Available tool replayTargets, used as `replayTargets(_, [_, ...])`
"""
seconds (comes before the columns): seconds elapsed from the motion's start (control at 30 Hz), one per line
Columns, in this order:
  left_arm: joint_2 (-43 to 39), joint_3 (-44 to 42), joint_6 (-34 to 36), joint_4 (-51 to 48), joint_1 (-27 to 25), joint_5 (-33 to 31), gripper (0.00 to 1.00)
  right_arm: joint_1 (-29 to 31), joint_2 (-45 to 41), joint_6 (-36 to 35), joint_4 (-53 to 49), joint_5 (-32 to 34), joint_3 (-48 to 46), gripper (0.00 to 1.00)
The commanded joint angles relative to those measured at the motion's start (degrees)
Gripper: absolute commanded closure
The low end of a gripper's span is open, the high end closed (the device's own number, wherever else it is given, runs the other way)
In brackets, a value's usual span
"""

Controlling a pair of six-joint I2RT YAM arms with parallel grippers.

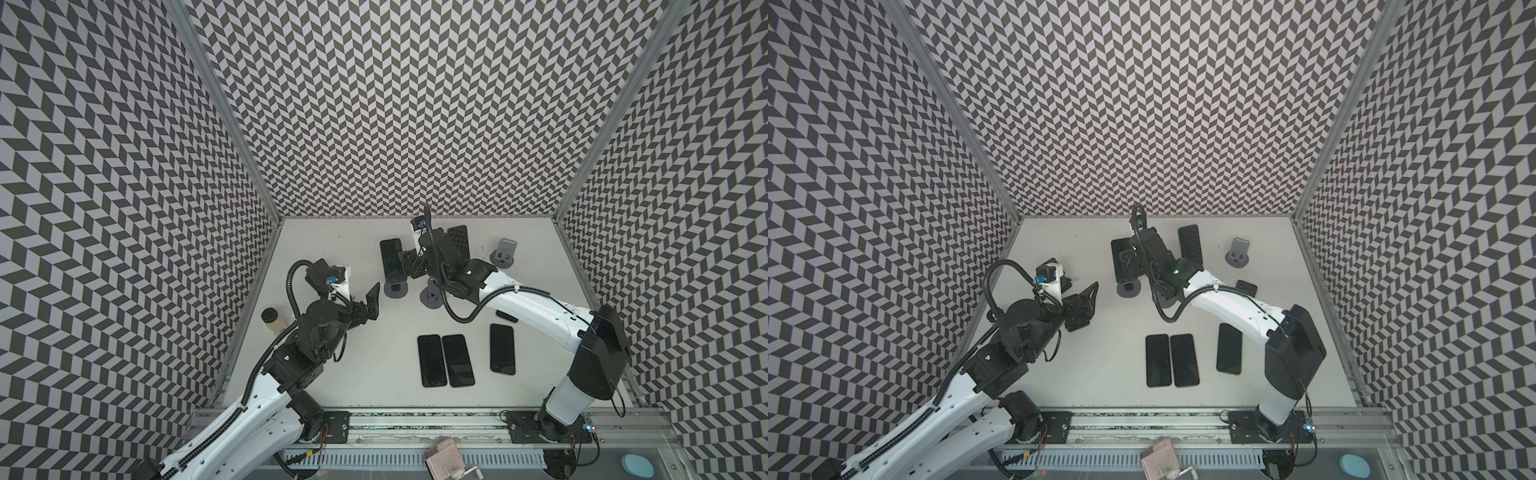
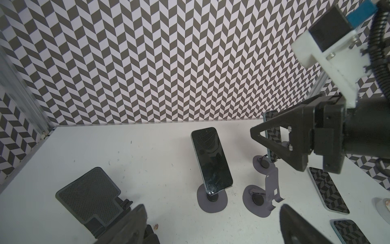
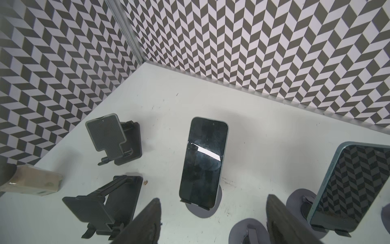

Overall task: Remove the phone from the phone stand
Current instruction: 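Lower the right gripper toward the upright teal-edged phone while the left hovers nearby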

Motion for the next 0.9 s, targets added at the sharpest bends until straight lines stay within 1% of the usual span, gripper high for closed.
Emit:
replayTargets(0.0, [0.2, 0.2, -1.6, 1.6, 1.3, 1.4, 0.02, 0.4, -1.7, -0.7, 8.6, 0.8, -2.8, 0.25])
replayTargets(0.13, [0.9, 0.5, -1.9, 2.0, 3.3, 3.5, 0.01, 0.4, -1.8, 0.2, 11.1, 0.9, -3.4, 0.19])
replayTargets(0.23, [1.8, 0.9, -2.2, 2.1, 5.6, 6.2, 0.01, 0.3, -1.6, 0.6, 11.5, 0.3, -3.1, 0.19])
replayTargets(0.3, [2.3, 1.6, -2.6, 1.1, 6.7, 6.7, 0.01, 0.4, -1.4, 1.7, 11.2, 1.0, -3.0, 0.20])
replayTargets(0.37, [2.5, 2.2, -2.7, 0.1, 7.6, 6.8, 0.00, 0.4, -0.4, 3.5, 9.4, 2.1, -2.2, 0.20])
replayTargets(0.53, [2.1, 2.4, -2.7, -0.3, 9.0, 7.9, 0.00, 0.4, 5.5, 5.3, 1.4, 1.1, 4.0, 0.18])
replayTargets(0.63, [1.3, 2.1, -3.4, -1.0, 9.4, 7.3, 0.00, 0.4, 8.4, 6.8, -2.1, 0.9, 7.4, 0.17])
replayTargets(0.87, [-2.1, 1.1, -3.4, -3.1, 9.9, 6.5, 0.00, 0.4, 10.8, 11.0, -2.0, -0.4, 8.1, 0.13])
